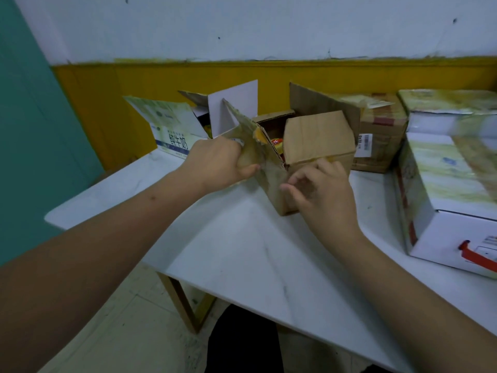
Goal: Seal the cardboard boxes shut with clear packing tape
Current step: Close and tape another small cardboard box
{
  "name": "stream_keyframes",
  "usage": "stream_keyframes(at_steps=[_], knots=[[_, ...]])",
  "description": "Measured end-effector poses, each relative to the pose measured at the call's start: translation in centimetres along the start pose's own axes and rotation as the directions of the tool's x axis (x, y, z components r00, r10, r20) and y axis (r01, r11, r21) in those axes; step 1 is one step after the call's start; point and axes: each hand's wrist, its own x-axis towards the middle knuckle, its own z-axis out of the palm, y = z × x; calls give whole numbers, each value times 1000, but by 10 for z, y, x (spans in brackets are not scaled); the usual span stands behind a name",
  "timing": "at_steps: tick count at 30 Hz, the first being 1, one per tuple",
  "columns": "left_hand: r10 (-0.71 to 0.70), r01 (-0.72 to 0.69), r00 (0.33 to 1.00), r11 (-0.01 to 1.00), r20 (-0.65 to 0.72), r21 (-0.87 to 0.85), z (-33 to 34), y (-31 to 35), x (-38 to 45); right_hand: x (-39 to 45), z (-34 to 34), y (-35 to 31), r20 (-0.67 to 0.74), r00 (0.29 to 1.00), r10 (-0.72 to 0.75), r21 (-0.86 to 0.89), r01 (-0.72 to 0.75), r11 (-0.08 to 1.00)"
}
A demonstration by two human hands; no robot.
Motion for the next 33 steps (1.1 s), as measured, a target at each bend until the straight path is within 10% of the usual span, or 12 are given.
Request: stream_keyframes(at_steps=[25, 28, 33], knots=[[-31, 30, 998, 999, 55, 11, 9, 22, 11, 38, -32, 31, 115, 985, -129, -254, 155, 955], [-36, 36, 998, 999, 52, 2, 9, 22, 10, 49, -41, 25, 191, 981, 11, -250, 37, 968], [-83, 84, 996, 994, 24, -69, 17, 24, 8, 53, -46, 9, 416, 909, -9, -504, 239, 830]])
